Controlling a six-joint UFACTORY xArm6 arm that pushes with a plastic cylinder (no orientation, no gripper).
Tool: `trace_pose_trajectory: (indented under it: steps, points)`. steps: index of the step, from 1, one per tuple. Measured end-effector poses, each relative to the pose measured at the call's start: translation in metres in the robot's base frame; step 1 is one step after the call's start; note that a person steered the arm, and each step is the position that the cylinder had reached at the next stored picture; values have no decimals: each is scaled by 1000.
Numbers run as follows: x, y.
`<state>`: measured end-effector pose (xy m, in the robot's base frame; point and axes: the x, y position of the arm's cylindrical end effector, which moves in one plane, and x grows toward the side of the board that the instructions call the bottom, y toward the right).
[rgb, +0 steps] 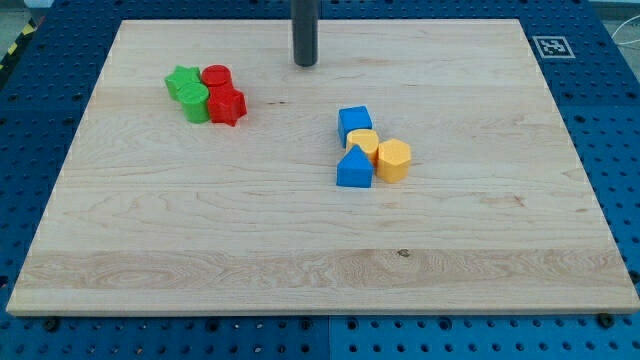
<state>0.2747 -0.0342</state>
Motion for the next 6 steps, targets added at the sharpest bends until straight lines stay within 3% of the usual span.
trace_pose_trajectory:
  steps: [2,6]
  points:
    - [-20,-47]
    - [-22,-151]
